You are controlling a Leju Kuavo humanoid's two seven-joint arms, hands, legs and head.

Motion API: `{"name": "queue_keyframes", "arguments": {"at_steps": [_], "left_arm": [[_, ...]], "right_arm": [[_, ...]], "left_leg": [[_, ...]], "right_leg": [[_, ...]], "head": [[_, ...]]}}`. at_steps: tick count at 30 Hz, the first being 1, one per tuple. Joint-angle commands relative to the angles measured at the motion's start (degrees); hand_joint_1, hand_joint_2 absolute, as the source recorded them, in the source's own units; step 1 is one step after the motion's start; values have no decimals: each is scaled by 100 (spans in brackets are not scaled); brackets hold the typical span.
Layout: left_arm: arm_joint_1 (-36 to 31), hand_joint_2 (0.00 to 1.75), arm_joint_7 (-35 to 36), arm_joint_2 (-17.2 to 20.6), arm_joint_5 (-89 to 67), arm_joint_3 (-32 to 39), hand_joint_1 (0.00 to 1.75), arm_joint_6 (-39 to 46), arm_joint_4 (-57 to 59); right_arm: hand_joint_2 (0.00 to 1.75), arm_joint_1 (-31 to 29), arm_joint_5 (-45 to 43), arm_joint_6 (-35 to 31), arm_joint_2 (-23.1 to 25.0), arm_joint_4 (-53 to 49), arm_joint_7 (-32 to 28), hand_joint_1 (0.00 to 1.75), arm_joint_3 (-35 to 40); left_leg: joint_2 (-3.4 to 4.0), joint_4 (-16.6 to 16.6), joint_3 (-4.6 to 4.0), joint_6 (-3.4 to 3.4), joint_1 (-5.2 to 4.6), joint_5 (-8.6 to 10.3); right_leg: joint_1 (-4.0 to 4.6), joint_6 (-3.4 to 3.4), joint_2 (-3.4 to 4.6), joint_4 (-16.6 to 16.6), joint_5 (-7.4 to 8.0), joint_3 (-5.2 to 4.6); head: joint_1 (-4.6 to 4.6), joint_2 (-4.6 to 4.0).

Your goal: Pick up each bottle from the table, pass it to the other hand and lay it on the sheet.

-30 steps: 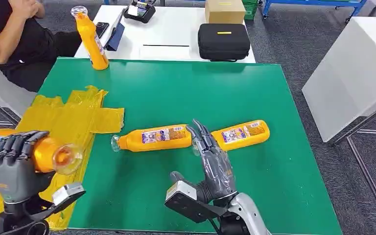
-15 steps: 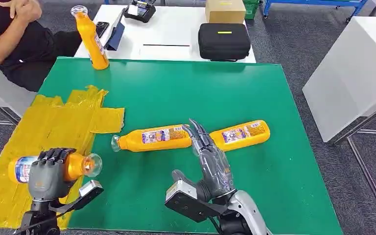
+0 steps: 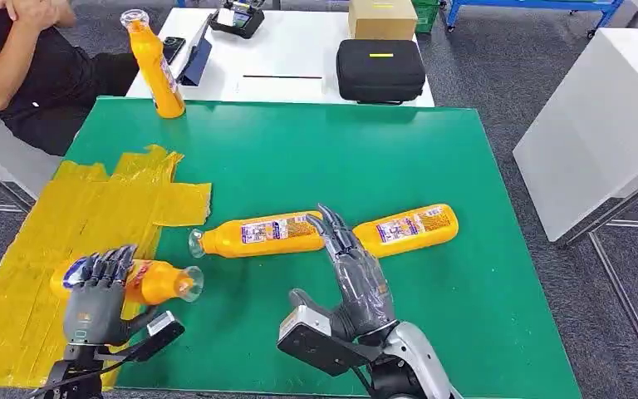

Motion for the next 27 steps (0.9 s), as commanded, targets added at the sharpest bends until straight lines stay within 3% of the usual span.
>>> {"name": "queue_keyframes", "arguments": {"at_steps": [1,16,18,21,22,27], "left_arm": [[-180,0,146,283,-159,-405,0,-85,307],[-41,0,455,149,-506,-127,0,435,-62],[106,0,201,-101,-193,347,0,691,-556],[159,0,-959,-778,1580,1173,0,691,-1074],[171,0,-1047,-789,2368,1106,0,629,-1262],[793,0,-1440,-974,6764,1433,0,-939,-3118]], "right_arm": [[0,44,84,144,19,202,-14,0,-65],[0,152,162,176,80,157,-36,0,-147],[0,184,214,164,71,107,1,0,-188],[0,243,340,173,19,4,179,0,-371],[175,287,395,179,-34,-26,225,0,-479],[175,441,754,383,-614,240,365,0,-1444]], "left_leg": [[-4,-5,15,4,0,-3],[-3,-1,10,4,2,-4],[-6,0,14,5,1,-6],[-9,5,11,8,2,-8],[-12,2,1,7,0,-1],[-13,11,3,11,1,-8]], "right_leg": [[3,-22,-3,-4,-3,15],[5,-20,-2,-2,-3,11],[5,-25,-4,-1,-5,15],[6,-26,-8,1,-7,15],[3,-17,-11,-1,-2,6],[5,-19,-11,0,-6,13]], "head": [[0,0],[0,0],[0,0],[0,0],[0,0],[0,0]]}}
